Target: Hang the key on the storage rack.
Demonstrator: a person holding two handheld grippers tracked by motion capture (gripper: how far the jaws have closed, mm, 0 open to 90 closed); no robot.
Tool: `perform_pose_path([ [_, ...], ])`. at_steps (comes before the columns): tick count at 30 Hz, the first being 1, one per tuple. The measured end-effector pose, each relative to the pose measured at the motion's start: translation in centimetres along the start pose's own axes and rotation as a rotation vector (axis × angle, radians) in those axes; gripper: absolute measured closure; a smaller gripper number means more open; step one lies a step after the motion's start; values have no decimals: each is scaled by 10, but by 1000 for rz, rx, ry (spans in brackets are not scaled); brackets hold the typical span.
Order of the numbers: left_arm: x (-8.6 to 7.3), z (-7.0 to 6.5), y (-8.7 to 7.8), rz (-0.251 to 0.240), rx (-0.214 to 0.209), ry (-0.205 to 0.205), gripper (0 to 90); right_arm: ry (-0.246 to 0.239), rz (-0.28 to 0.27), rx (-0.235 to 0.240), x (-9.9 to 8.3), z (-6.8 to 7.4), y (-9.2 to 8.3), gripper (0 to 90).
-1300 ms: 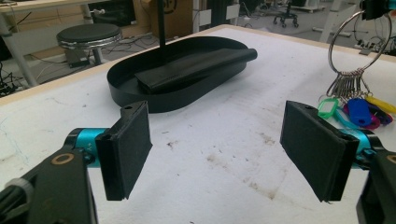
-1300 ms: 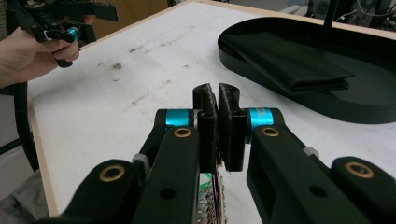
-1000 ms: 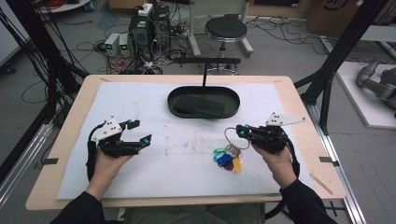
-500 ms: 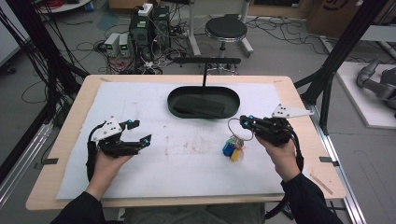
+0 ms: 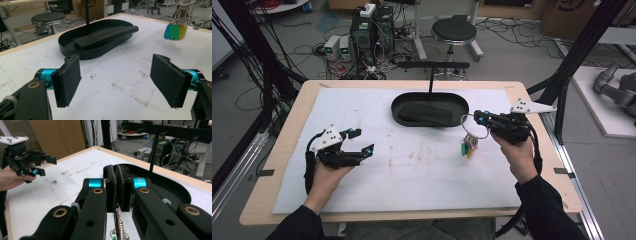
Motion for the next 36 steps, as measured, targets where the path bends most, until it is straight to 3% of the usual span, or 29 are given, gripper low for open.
perform_pose_path([
  [16, 0, 0, 0, 0, -1, 4, 245, -25, -29, -14, 34, -15, 10, 874],
  [36, 0, 0, -2, -7, 1, 4, 245, -20, -40, -64, 62, -37, 33, 874],
])
Point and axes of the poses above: each handheld gripper's, and its own axes: y roughly forward along the jaws, x roughly out of its top, z roughly to its left, the point moved 4 cm from there along y, roughly forward along the jaws, and after that the axes turned 4 degrees about z, right-handed, at the moved point
